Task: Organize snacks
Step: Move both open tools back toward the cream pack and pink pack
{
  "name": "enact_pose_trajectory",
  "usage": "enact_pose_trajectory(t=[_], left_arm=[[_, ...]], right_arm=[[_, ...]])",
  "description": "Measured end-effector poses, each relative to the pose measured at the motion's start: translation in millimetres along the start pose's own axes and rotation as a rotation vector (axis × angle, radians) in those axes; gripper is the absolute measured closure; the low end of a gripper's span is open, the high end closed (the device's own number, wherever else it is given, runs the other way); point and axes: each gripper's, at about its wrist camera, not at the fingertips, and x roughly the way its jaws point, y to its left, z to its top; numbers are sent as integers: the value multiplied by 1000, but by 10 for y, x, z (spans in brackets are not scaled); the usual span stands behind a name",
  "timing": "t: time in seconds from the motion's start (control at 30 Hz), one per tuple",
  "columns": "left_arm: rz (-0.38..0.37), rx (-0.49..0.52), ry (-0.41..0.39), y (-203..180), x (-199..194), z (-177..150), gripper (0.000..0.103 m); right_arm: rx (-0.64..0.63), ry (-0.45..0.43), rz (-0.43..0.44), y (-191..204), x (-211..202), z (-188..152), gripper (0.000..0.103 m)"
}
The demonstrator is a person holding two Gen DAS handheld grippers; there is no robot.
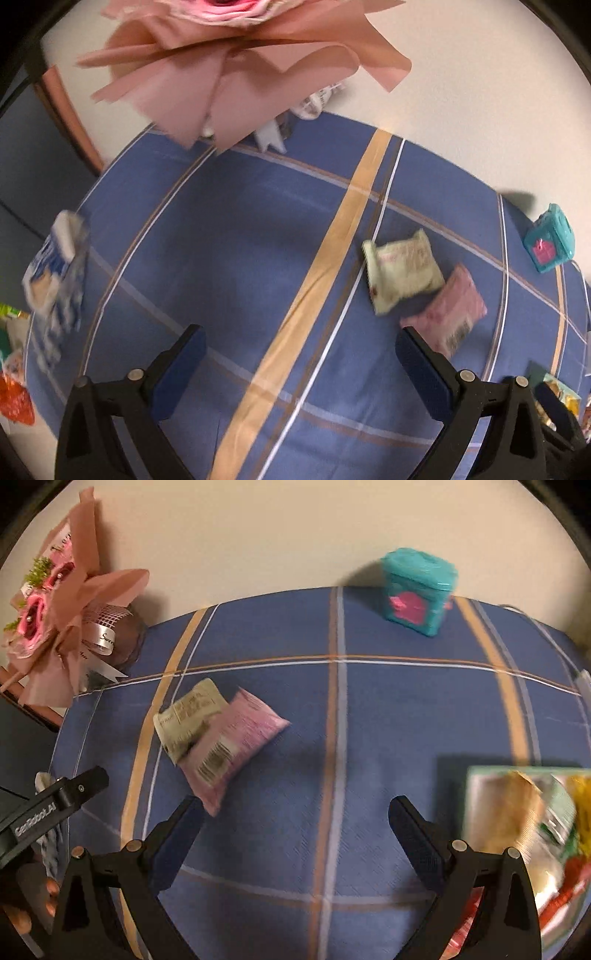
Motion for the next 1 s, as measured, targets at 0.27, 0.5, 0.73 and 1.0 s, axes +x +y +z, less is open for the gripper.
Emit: enact_pose_trajectory(t=[0.27,0.5,0.73,1.0], left_arm=[[-41,26,2,-50,348,411,0],[-29,-3,-16,-120,659,660,0],[-19,-76,42,-76,999,690,0],[-16,45,139,-243,1057,386,0]], right_arm=[[4,42,16,360,560,344,3],[-34,61,-35,406,801,415,3],[-56,70,-92,135,772,392,3],[-73,59,-126,-24,696,431,3]])
